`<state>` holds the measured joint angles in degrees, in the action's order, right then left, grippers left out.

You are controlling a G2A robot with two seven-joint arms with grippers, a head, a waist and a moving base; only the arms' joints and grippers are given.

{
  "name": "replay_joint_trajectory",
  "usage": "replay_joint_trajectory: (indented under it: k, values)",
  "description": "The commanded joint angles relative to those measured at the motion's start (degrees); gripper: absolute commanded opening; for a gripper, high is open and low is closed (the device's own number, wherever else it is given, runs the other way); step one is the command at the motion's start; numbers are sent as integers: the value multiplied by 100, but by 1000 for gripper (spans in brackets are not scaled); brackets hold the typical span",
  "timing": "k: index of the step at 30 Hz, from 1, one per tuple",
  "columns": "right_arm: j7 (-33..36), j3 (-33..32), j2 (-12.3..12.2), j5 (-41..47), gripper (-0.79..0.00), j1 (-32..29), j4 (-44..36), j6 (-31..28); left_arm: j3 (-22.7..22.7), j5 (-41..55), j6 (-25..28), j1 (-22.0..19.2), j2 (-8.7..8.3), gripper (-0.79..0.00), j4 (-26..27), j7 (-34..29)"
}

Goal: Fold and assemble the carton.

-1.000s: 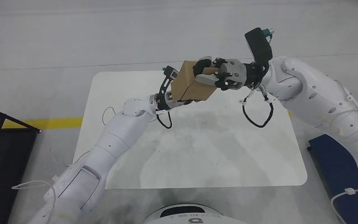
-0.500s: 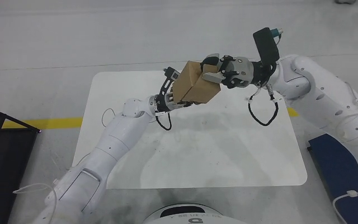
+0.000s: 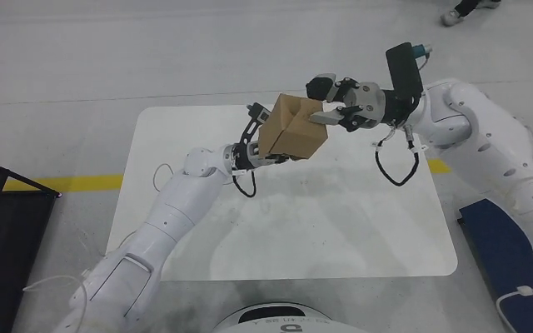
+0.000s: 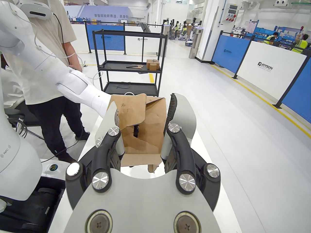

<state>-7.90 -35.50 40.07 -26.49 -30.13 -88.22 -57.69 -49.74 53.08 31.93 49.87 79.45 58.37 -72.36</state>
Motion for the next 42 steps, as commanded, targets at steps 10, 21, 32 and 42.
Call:
replay_joint_trajectory:
  k: [10, 21, 32, 42]
  values:
    - [341, -546, -79, -509, -206, -493, -397, 443, -109, -135, -69, 69, 40, -785, 63, -69]
    - [1205, -997, -177, -78, -117, -839, -794, 630, -259, -634, 102, 141, 18, -785, 216, 102]
    - [2117, -1269, -190, 149, -154, -981, -1132, 992, -283, -1084, 275, 120, -21, -785, 270, 275]
    - [2573, -1365, -133, 359, -142, -1032, -1128, 885, -291, -1267, 377, 49, -58, -785, 247, 377]
